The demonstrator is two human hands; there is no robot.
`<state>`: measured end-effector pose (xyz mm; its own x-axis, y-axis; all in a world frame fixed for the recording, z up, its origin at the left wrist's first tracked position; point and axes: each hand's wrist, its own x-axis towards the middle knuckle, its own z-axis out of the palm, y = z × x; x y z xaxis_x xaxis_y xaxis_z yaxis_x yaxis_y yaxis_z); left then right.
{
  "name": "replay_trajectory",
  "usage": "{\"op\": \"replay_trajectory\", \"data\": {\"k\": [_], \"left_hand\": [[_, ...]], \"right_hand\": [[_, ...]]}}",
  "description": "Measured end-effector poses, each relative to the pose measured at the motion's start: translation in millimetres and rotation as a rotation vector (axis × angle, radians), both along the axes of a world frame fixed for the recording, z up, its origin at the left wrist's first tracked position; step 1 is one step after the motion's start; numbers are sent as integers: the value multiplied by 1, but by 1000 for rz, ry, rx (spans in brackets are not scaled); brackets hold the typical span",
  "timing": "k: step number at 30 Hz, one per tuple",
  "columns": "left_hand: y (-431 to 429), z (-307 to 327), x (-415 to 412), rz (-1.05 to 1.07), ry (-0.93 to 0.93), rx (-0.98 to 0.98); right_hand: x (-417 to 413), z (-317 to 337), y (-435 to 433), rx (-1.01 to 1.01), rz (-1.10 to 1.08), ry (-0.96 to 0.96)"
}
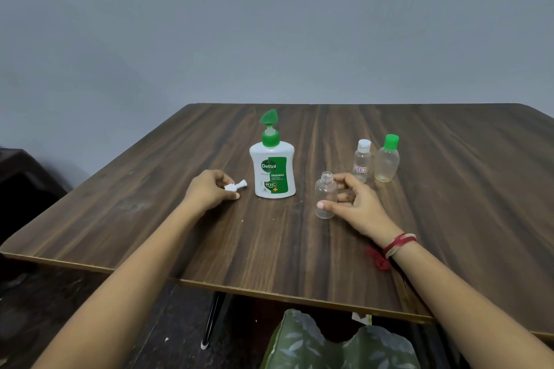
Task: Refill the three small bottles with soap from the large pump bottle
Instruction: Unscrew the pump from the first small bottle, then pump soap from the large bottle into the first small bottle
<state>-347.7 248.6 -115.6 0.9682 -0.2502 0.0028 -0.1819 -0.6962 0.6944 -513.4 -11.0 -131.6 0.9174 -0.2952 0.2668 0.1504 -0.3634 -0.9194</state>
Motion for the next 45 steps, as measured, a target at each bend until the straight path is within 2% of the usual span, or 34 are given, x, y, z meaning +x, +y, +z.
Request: {"op": "replay_trajectory", "data": {"k": [4, 7, 9, 12, 15, 17, 20, 23, 27, 30, 35, 39, 45], "left_hand": [[-1, 1, 6, -21, -14, 132], [-7, 15, 2, -33, -108, 196], [-16, 27, -5, -84, -142, 72], [-34, 37, -16, -213, -16, -250], [-50, 38, -20, -274, 34, -471], [-57, 36, -22, -294, 74, -577], [-61, 28, -23, -298, 32, -626], [-58, 22, -27, -238, -63, -631], [-46, 22, -48, -128, -217, -534], [-37, 23, -82, -48, -324, -528], [-31, 18, -150, 35, -345, -539], [-41, 14, -170, -16, -389, -379], [-78, 11, -187, -146, -347, -556]], "right_hand": [[0, -2, -3, 81, 34, 27], [-4, -1, -5, 111, 70, 47], [-8, 1, -7, 107, 69, 59], [-15, 5, -8, 99, 5, 25], [-20, 13, -9, 96, -86, -83], [-24, 19, -7, 103, -118, -168], [-30, 29, 0, 40, -217, -287], [-39, 48, 18, -72, -294, -420], [-49, 74, 54, -110, -213, -535], [-52, 81, 86, -119, -96, -497], [-52, 68, 129, -123, -24, -370], [-55, 54, 137, -145, -58, -375], [-55, 48, 104, -149, -249, -483]]}}
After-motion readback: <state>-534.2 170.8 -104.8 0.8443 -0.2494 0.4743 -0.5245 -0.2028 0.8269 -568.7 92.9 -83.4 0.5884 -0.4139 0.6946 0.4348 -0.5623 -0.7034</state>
